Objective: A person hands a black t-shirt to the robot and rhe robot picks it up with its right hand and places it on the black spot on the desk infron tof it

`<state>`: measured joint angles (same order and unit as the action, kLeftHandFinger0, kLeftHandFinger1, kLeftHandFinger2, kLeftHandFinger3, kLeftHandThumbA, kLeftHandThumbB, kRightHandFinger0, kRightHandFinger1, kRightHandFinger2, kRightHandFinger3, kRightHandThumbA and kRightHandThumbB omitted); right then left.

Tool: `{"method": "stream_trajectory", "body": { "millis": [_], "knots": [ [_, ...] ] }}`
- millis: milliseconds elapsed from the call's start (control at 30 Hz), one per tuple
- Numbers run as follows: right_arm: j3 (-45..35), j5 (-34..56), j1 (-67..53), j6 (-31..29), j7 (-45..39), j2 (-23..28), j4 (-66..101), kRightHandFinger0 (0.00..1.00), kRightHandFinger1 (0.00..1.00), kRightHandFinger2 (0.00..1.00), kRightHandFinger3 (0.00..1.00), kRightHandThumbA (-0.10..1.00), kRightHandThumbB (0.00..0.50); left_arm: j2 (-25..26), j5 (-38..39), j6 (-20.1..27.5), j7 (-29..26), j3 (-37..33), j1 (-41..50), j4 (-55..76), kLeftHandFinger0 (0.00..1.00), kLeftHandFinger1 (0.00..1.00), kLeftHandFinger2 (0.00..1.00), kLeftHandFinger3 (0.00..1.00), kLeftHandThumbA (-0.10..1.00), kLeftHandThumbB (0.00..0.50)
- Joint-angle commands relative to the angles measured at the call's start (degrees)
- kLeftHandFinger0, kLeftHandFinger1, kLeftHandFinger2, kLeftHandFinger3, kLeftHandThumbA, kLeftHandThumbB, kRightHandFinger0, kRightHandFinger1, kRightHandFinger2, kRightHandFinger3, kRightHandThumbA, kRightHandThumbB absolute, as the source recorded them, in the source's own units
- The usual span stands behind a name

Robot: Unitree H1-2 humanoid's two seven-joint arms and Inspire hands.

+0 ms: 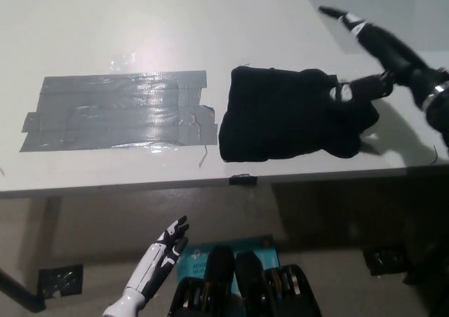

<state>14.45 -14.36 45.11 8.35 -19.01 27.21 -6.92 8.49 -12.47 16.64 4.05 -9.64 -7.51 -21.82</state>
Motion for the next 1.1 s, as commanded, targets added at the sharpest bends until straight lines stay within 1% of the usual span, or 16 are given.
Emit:
{"method": "stream_trajectory", "body": {
  "millis": [0, 33, 100, 167, 200, 267, 333, 400, 533, 600, 667, 733, 800, 867, 900, 1067],
  "knots": [
    [-23.7, 41.6, 6.6, 12.5, -6.4, 7.5, 27.2, 1.0, 1.0, 1.0, 1.0, 0.77, 0.5, 0.6, -0.2, 1.0, 0.5, -0.1, -1.6, 1.9, 1.0, 1.0, 1.0, 1.0, 1.0, 0.5],
    [-24.6, 41.6, 6.1, 12.4, -5.2, 7.2, 28.0, 1.0, 1.0, 1.0, 1.0, 0.78, 0.5, 0.6, -0.3, 1.0, 0.5, -0.1, -1.5, 2.0, 1.0, 1.0, 1.0, 1.0, 1.0, 0.5],
    [-26.9, 43.7, 2.8, 10.4, -2.1, 6.1, 31.6, 1.0, 1.0, 1.0, 1.0, 0.87, 0.5, 0.7, -0.1, 1.0, 0.6, -0.1, -1.6, 1.9, 1.0, 1.0, 1.0, 1.0, 1.0, 0.5],
    [-27.5, 43.1, -1.1, 10.7, 2.2, 3.3, 37.1, 1.0, 1.0, 1.0, 1.0, 1.0, 0.5, 0.6, 0.0, 0.9, 0.6, 0.0, -1.8, 1.8, 1.0, 1.0, 1.0, 1.0, 1.0, 0.5],
    [-27.4, 42.9, -2.2, 10.8, 3.2, 2.5, 38.7, 1.0, 1.0, 1.0, 1.0, 1.0, 0.5, 0.6, 0.0, 0.8, 0.6, 0.0, -1.9, 1.8, 1.0, 1.0, 1.0, 1.0, 1.0, 0.5],
    [-25.2, 39.6, -9.1, 8.4, 5.1, -0.4, 43.9, 1.0, 1.0, 1.0, 1.0, 1.0, 0.456, 0.6, -0.3, 0.7, 0.5, -0.1, -1.8, 1.9, 1.0, 1.0, 1.0, 1.0, 1.0, 0.5],
    [-21.4, 36.3, -17.4, 2.6, 4.4, -4.3, 44.5, 1.0, 1.0, 1.0, 1.0, 1.0, 0.409, 0.5, -0.2, 1.1, 0.3, -0.1, -1.6, 1.4, 1.0, 1.0, 1.0, 1.0, 1.0, 0.5],
    [-18.9, 35.1, -23.4, 4.3, 3.9, -6.4, 45.1, 1.0, 1.0, 1.0, 1.0, 1.0, 0.419, 0.5, -0.5, 1.2, 0.2, -0.2, -1.4, 1.3, 1.0, 1.0, 1.0, 1.0, 1.0, 0.5],
    [-14.9, 30.5, -34.1, 0.2, 1.7, -11.4, 36.8, 1.0, 1.0, 1.0, 1.0, 1.0, 0.379, 0.3, -0.3, 1.5, 0.3, -0.3, -1.3, 0.9, 1.0, 1.0, 1.0, 1.0, 1.0, 0.5],
    [-14.3, 30.0, -37.4, -0.4, 0.7, -14.1, 29.9, 1.0, 1.0, 1.0, 1.0, 1.0, 0.378, 0.4, -0.1, 1.5, 0.4, -0.2, -1.3, 1.0, 1.0, 1.0, 1.0, 1.0, 1.0, 0.5],
    [-13.5, 26.4, -38.5, -4.3, 0.0, -15.1, 23.3, 1.0, 1.0, 1.0, 1.0, 1.0, 0.28, 0.4, 0.2, 2.0, 0.5, -0.1, -1.6, 0.6, 0.99, 1.0, 1.0, 1.0, 1.0, 0.5],
    [-12.6, 23.0, -40.2, -4.6, 0.7, -16.0, 18.5, 1.0, 1.0, 1.0, 1.0, 1.0, 0.279, 0.3, -0.1, 2.3, 0.2, -0.2, -1.4, 0.5, 0.99, 1.0, 1.0, 1.0, 1.0, 0.5],
    [-12.2, 22.2, -40.8, -5.9, 0.2, -16.5, 14.8, 1.0, 1.0, 1.0, 1.0, 1.0, 0.252, 0.2, -0.4, 2.0, 0.1, -0.4, -1.0, 0.6, 0.99, 1.0, 1.0, 1.0, 1.0, 0.5],
    [-11.3, 20.7, -40.8, -7.4, -0.1, -16.6, 10.7, 1.0, 1.0, 1.0, 1.0, 1.0, 0.261, 0.2, -0.4, 1.7, 0.2, -0.4, -0.7, 0.8, 1.0, 1.0, 1.0, 1.0, 1.0, 0.5],
    [-10.0, 19.2, -41.0, -7.8, -0.4, -16.2, 7.9, 1.0, 1.0, 1.0, 1.0, 1.0, 0.302, 0.1, -0.5, 1.8, 0.1, -0.5, 0.0, 0.7, 0.97, 1.0, 1.0, 1.0, 1.0, 0.5],
    [-7.1, 16.0, -42.1, -6.9, -0.8, -13.9, 7.8, 1.0, 1.0, 1.0, 1.0, 1.0, 0.281, -0.7, -0.3, 2.4, -0.3, -0.7, 1.6, -0.1, 0.99, 1.0, 1.0, 1.0, 1.0, 0.5]
  ]
}}
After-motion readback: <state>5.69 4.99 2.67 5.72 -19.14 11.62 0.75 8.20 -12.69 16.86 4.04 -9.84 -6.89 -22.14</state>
